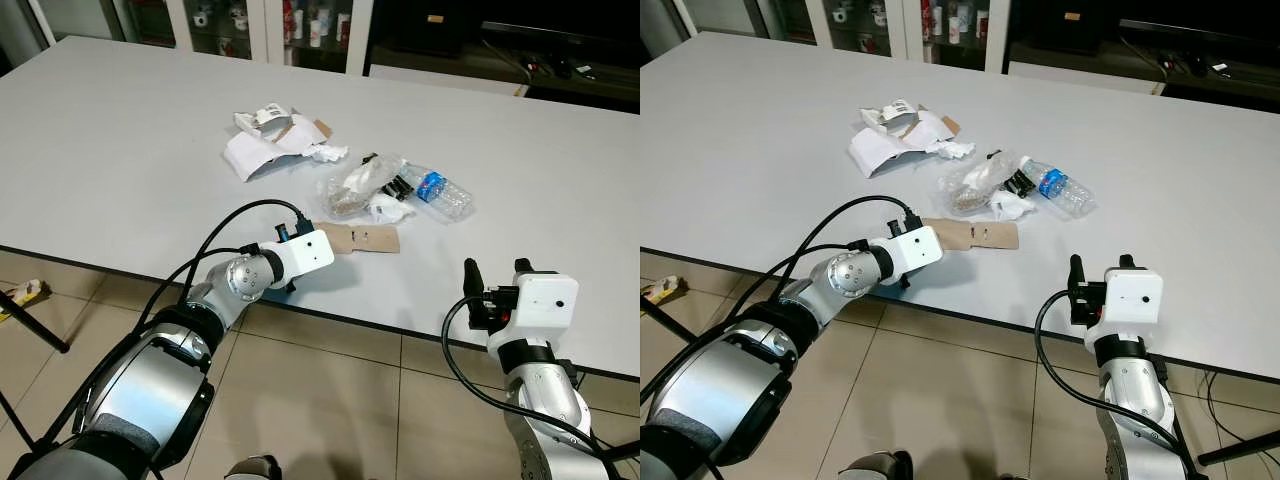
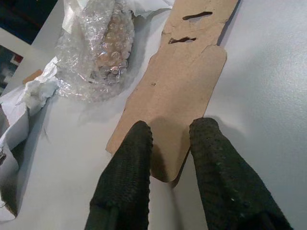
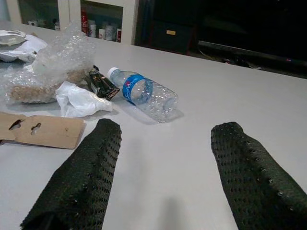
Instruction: Picking trash to rubbish bin
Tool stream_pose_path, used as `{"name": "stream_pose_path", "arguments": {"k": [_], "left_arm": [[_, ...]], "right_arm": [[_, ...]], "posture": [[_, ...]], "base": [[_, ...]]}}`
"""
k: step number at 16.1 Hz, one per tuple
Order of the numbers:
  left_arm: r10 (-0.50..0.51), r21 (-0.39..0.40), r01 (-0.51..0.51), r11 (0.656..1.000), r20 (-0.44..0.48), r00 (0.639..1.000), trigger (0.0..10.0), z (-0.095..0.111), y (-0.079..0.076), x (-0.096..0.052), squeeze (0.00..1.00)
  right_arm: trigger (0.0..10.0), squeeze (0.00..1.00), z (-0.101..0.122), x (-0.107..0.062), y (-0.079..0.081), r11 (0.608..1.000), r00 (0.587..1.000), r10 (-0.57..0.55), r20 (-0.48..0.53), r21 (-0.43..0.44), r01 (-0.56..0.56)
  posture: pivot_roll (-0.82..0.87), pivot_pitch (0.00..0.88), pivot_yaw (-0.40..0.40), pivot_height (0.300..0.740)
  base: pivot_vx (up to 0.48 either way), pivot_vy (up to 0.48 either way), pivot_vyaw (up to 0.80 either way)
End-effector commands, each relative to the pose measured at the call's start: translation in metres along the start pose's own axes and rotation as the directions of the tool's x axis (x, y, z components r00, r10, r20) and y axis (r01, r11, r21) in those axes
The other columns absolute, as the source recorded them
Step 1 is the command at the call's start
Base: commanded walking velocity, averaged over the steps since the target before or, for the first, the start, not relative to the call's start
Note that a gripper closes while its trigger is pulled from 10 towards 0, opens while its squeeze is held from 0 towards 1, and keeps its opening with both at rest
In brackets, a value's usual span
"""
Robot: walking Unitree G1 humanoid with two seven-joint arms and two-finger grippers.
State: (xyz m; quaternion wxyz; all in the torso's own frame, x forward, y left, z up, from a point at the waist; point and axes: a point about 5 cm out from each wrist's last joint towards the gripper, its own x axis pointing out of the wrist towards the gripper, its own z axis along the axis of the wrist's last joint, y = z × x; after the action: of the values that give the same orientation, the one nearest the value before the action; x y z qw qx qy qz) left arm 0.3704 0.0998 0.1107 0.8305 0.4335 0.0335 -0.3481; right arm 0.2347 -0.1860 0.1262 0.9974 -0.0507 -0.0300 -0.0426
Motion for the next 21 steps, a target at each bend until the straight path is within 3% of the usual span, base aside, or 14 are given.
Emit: {"name": "stream_pose_path", "arguments": {"k": [1,4,10,12,14,18,19,20,21], "left_arm": [[-0.048,-0.011,0.048,0.999,-0.047,0.998,0.0,-0.010,-0.012,-0.002,0.00],[-0.030,-0.012,0.029,0.999,-0.041,0.999,0.0,-0.010,-0.011,-0.002,0.00],[0.186,-0.127,-0.184,0.975,0.005,0.982,0.0,-0.014,0.003,-0.009,0.00],[0.212,-0.133,-0.209,0.969,0.013,0.977,0.0,-0.014,0.004,-0.010,0.00],[0.287,-0.171,-0.279,0.945,0.025,0.958,0.0,-0.013,0.009,-0.012,0.00],[0.435,-0.407,-0.361,0.839,0.103,0.894,0.0,-0.003,0.015,-0.016,0.00],[0.458,-0.431,-0.374,0.822,0.108,0.882,0.0,-0.001,0.016,-0.017,1.00],[0.514,-0.496,-0.393,0.774,0.132,0.847,5.2,0.004,0.018,-0.019,1.00],[0.521,-0.514,-0.390,0.764,0.135,0.843,5.2,0.005,0.018,-0.019,1.00]], "right_arm": [[10.0,0.00,0.003,-0.002,-0.002,1.000,1.000,-0.012,0.004,-0.011,0.013],[10.0,0.00,0.003,-0.001,-0.002,1.000,1.000,-0.013,0.005,-0.011,0.013],[10.0,0.00,0.002,0.000,-0.003,1.000,1.000,-0.018,0.007,-0.016,0.018],[10.0,0.00,0.003,0.002,-0.003,1.000,1.000,-0.015,0.010,-0.018,0.015],[10.0,0.00,0.004,0.004,-0.004,1.000,1.000,-0.012,0.014,-0.020,0.013],[10.0,0.00,0.004,0.005,-0.004,1.000,1.000,-0.012,0.018,-0.021,0.012],[10.0,0.00,0.004,0.005,-0.005,1.000,1.000,-0.012,0.018,-0.022,0.013],[10.0,0.00,0.004,0.005,-0.005,1.000,1.000,-0.013,0.019,-0.022,0.014],[10.0,0.00,0.004,0.005,-0.005,1.000,1.000,-0.014,0.020,-0.022,0.014]], "posture": [[0.10,0.103,-0.022,0.740],[0.10,0.102,-0.020,0.740],[0.10,0.091,-0.022,0.740],[0.11,0.087,-0.025,0.740],[0.11,0.083,-0.027,0.740],[0.12,0.074,-0.027,0.740],[0.12,0.073,-0.027,0.740],[0.13,0.069,-0.030,0.740],[0.13,0.068,-0.032,0.740]], "base": [[0.000,0.000,0.00],[0.000,0.000,0.00],[0.000,0.000,0.00],[0.000,0.000,0.00],[0.000,0.000,0.00],[0.000,0.000,0.00],[0.000,0.000,0.00],[0.000,0.000,0.00],[0.000,0.000,0.00]]}}
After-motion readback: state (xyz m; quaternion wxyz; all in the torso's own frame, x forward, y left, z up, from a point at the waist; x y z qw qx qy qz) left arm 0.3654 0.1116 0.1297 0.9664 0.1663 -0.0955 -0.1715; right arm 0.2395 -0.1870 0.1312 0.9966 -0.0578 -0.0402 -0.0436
